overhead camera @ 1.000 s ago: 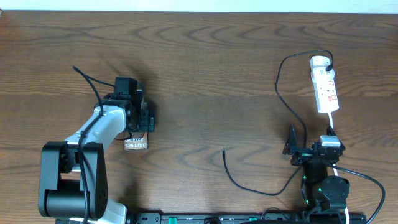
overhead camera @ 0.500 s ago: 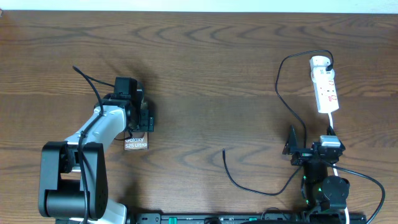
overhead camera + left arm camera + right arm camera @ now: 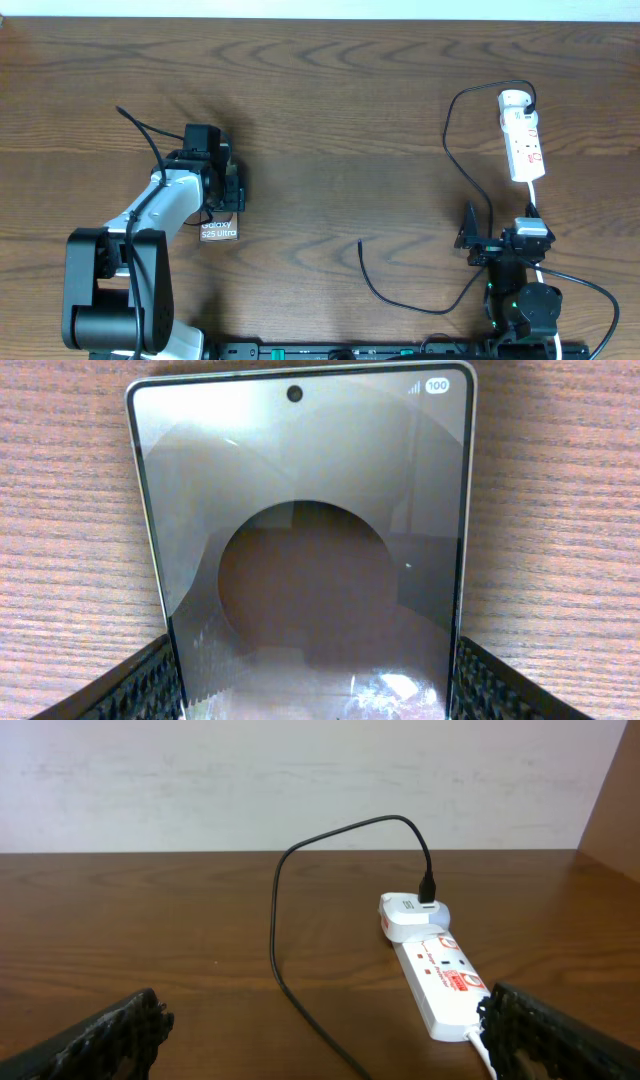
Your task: Plug charger to phone and switch on socket
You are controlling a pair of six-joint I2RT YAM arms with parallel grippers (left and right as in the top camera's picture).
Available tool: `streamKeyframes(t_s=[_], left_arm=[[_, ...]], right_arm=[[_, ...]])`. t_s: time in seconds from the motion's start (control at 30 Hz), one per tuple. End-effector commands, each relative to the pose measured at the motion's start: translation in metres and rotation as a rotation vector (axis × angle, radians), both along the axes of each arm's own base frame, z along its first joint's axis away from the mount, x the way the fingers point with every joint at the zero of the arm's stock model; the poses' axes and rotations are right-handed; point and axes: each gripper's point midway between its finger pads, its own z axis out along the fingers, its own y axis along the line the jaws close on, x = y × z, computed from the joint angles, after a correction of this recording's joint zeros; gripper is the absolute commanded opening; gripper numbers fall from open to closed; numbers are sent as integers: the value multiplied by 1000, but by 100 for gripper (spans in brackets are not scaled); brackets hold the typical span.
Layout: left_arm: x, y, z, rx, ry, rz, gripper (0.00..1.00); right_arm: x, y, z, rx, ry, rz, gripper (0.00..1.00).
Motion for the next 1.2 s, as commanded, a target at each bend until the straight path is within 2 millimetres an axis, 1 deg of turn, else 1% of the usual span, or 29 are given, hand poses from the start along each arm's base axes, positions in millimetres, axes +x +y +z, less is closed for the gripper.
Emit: streamKeyframes(t_s=[0.0,0.03,0.5,0.73,0.93,1.1,1.17], left_arm=[[-10,6,-9,34,39,6,67],[-10,6,-9,34,39,6,65],[-10,6,-9,34,39,6,64],[-10,6,-9,34,39,6,63],[-9,6,-9,33,35,6,49],[-8,6,-9,34,32,6,45],[-8,6,-9,34,31,6,40]], right_arm=[[0,3,0,12,-2,9,99],[0,3,0,12,-2,9,99],[0,3,0,12,-1,9,99],[0,3,0,12,-1,9,99],[0,3,0,12,-1,9,99],[0,3,0,12,-1,9,99],[0,3,0,12,-1,9,99]])
